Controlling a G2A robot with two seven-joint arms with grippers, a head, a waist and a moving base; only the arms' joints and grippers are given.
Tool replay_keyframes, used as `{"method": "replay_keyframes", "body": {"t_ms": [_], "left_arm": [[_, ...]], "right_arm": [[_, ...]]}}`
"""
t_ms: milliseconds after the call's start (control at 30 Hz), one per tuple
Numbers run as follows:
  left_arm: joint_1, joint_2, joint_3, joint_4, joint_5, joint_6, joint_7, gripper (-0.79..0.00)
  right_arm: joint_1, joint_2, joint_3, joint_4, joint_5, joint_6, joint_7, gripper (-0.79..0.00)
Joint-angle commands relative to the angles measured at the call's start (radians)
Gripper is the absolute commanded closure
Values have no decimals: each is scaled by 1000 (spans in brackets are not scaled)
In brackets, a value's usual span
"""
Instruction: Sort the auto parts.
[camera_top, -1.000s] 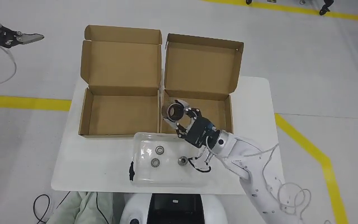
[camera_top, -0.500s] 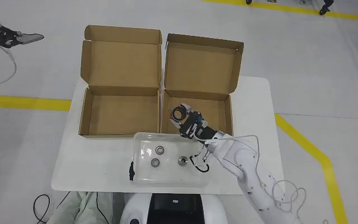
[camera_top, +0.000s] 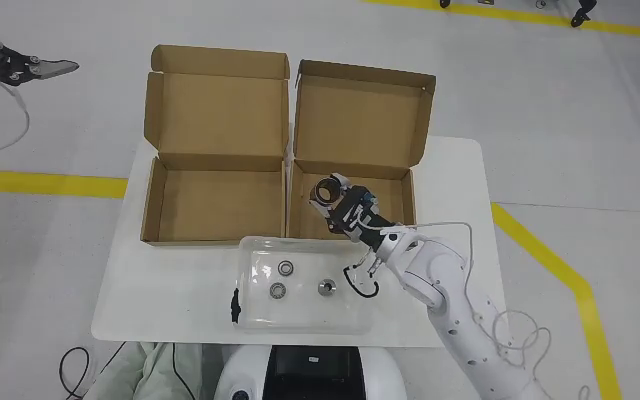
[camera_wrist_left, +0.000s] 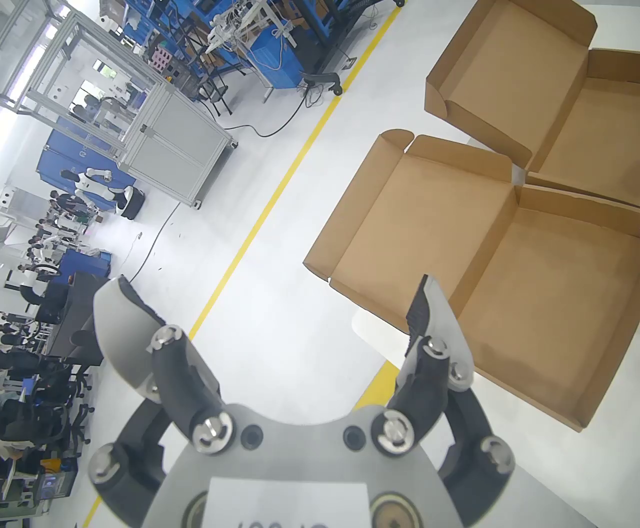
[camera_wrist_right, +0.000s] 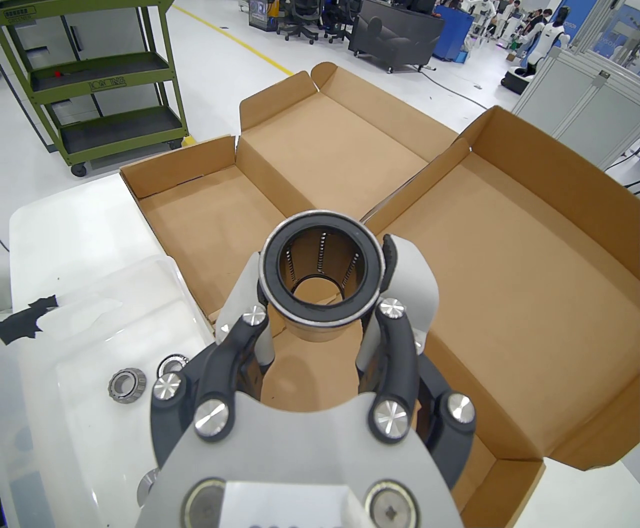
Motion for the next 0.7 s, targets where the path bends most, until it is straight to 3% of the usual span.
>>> {"method": "replay_keyframes", "body": {"t_ms": [0, 667], "left_arm": [[0, 0, 0, 0, 0, 0, 0, -785], [0, 0, 0, 0, 0, 0, 0, -785]], "right_arm": [[0, 0, 0, 0, 0, 0, 0, 0], [7, -3, -2, 43, 16, 29, 27, 0]]}}
